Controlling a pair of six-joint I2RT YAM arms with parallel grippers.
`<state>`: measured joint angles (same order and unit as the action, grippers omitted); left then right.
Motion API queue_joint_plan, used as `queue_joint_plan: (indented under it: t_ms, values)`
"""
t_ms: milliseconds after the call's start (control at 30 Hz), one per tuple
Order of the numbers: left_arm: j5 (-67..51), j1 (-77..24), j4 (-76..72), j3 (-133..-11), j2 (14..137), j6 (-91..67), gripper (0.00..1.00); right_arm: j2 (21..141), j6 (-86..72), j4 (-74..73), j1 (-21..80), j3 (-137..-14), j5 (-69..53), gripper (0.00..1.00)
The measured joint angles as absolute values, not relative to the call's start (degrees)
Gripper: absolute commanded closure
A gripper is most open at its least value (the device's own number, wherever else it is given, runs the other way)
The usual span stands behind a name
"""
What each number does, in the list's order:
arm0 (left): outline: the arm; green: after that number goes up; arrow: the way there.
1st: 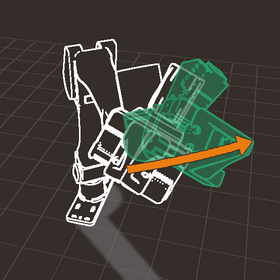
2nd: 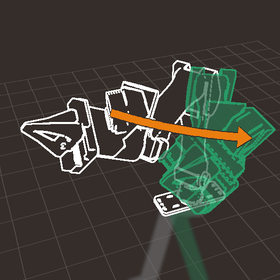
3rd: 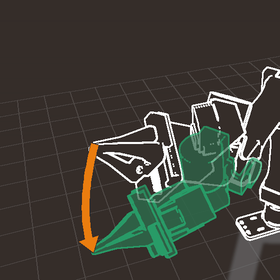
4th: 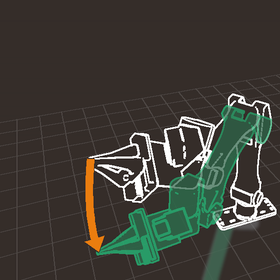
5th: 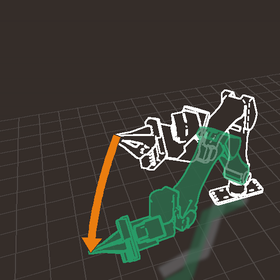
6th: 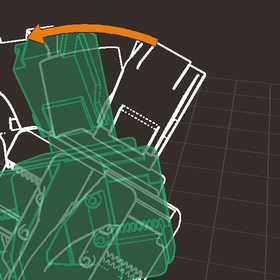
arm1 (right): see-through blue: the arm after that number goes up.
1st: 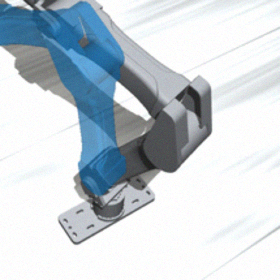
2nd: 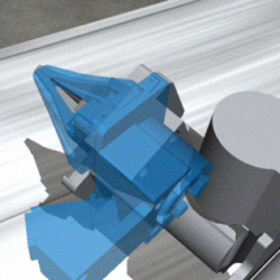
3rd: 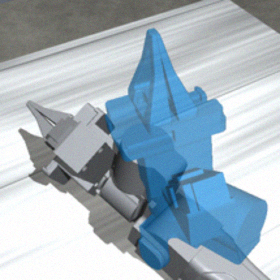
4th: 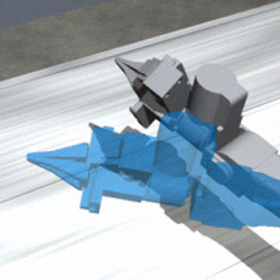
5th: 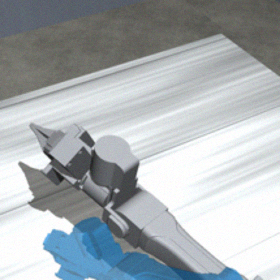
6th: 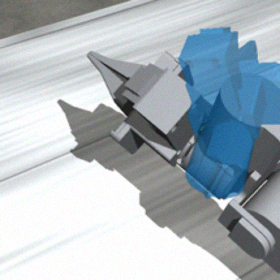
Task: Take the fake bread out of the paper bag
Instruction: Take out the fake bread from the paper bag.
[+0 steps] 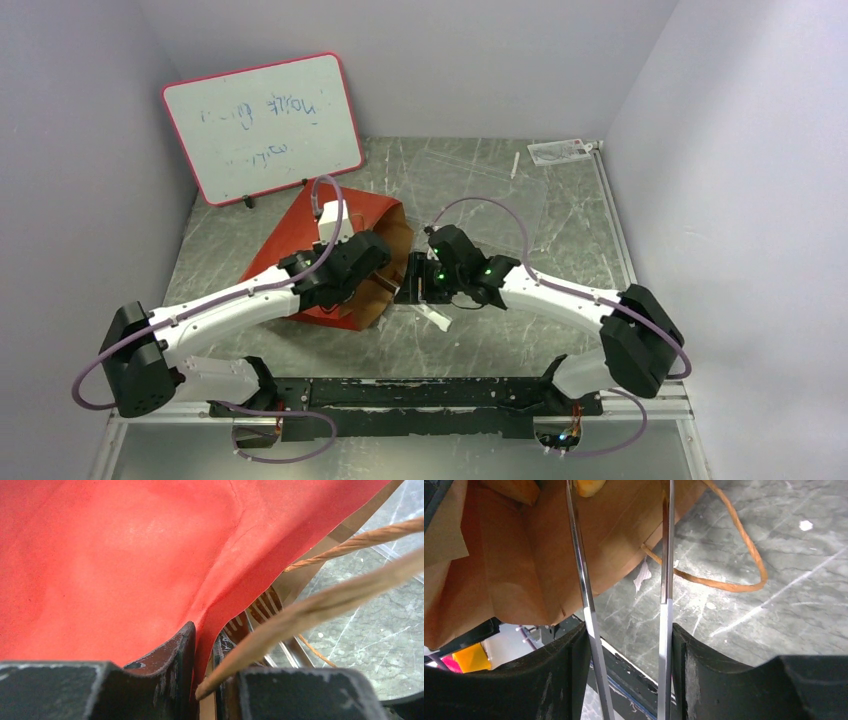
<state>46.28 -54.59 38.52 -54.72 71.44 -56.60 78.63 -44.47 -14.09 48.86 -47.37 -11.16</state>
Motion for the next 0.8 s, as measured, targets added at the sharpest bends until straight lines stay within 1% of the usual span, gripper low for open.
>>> queue_joint_plan:
  t_ms: [367, 800]
  values:
    - [46.28, -54.98, 38.33, -55.07, 72.34, -56.38, 0.76, 83.99, -45.65, -6.92, 48.84, -47.59, -16.32, 0.42]
    - [47.0, -55.7, 38.39, -56.73, 72.9, -54.57, 0.76, 87.48, -49.19, -5.8, 48.8, -48.18, -21.98, 0.42]
